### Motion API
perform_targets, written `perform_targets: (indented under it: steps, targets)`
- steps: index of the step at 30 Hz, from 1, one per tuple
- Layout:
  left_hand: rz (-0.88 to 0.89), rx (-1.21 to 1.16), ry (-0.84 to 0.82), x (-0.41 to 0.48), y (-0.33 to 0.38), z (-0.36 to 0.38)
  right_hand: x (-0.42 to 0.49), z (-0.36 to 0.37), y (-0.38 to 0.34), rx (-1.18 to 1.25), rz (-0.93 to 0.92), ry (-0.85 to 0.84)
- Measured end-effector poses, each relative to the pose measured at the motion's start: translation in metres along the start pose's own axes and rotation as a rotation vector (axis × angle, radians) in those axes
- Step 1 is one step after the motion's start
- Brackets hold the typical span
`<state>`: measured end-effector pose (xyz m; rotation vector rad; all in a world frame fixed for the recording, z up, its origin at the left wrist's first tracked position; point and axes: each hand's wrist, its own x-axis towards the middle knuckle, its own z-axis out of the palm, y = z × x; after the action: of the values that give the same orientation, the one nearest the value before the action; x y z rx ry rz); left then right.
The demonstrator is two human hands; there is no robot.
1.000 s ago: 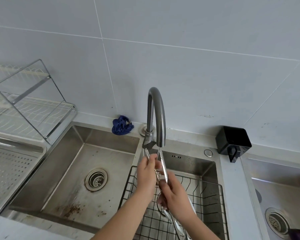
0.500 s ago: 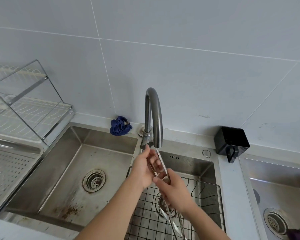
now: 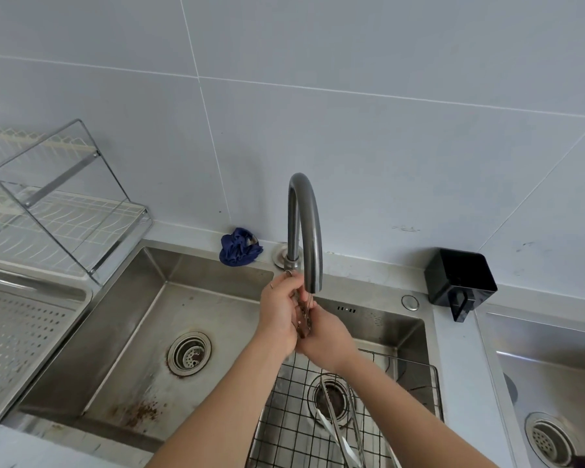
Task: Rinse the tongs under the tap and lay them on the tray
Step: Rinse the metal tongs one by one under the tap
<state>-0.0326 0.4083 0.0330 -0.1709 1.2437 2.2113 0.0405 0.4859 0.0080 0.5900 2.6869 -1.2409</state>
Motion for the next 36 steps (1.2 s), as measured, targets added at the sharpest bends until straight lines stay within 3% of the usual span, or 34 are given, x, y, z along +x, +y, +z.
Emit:
perform_targets:
  steps: [5, 8, 11, 14, 17, 19, 21, 23, 25, 27, 29, 31, 33, 36]
  targets:
    - [0.223, 0.118, 0.005, -0.007, 0.02, 0.007, 0.009, 0.004, -0.025, 0.246, -0.073, 0.148]
    - [0.275, -0.016, 0.047, -0.011, 0.039, 0.0, 0.012, -0.004, -0.038, 0.147, -0.23, 0.135]
    - [0.264, -0.141, 0.039, -0.014, 0.049, -0.015, 0.018, -0.009, -0.05, -0.036, -0.248, 0.066]
    - [0.222, -0.26, -0.017, -0.016, 0.051, -0.03, 0.021, -0.013, -0.053, 0.037, -0.205, -0.118]
    - [0.093, -0.339, -0.126, -0.016, 0.044, -0.045, 0.011, -0.025, -0.034, 0.395, -0.208, -0.484]
    - [0.017, -0.368, -0.155, -0.015, 0.03, -0.048, -0.001, -0.032, -0.016, 0.586, -0.171, -0.632]
    - [-0.047, -0.351, -0.135, -0.014, 0.017, -0.041, -0.014, -0.028, -0.002, 0.575, -0.125, -0.538]
    - [-0.074, -0.282, -0.041, -0.013, 0.005, -0.026, -0.026, -0.014, 0.01, 0.371, -0.063, -0.243]
    - [-0.034, -0.12, 0.115, -0.01, -0.009, -0.009, -0.037, 0.002, 0.022, 0.178, -0.048, 0.036]
    - [0.075, 0.132, 0.279, -0.009, -0.026, 0.006, -0.047, 0.016, 0.03, 0.122, -0.05, 0.157]
    - [0.222, 0.509, 0.333, -0.012, -0.036, 0.016, -0.055, 0.027, 0.034, 0.111, -0.083, 0.205]
    - [0.27, 0.638, 0.232, -0.012, -0.039, 0.021, -0.059, 0.034, 0.037, 0.091, -0.084, 0.233]
    - [0.127, 0.453, 0.103, -0.008, -0.033, 0.017, -0.06, 0.033, 0.039, 0.103, -0.037, 0.222]
    - [-0.101, 0.145, -0.007, -0.004, -0.018, 0.007, -0.058, 0.024, 0.032, 0.421, 0.025, 0.029]
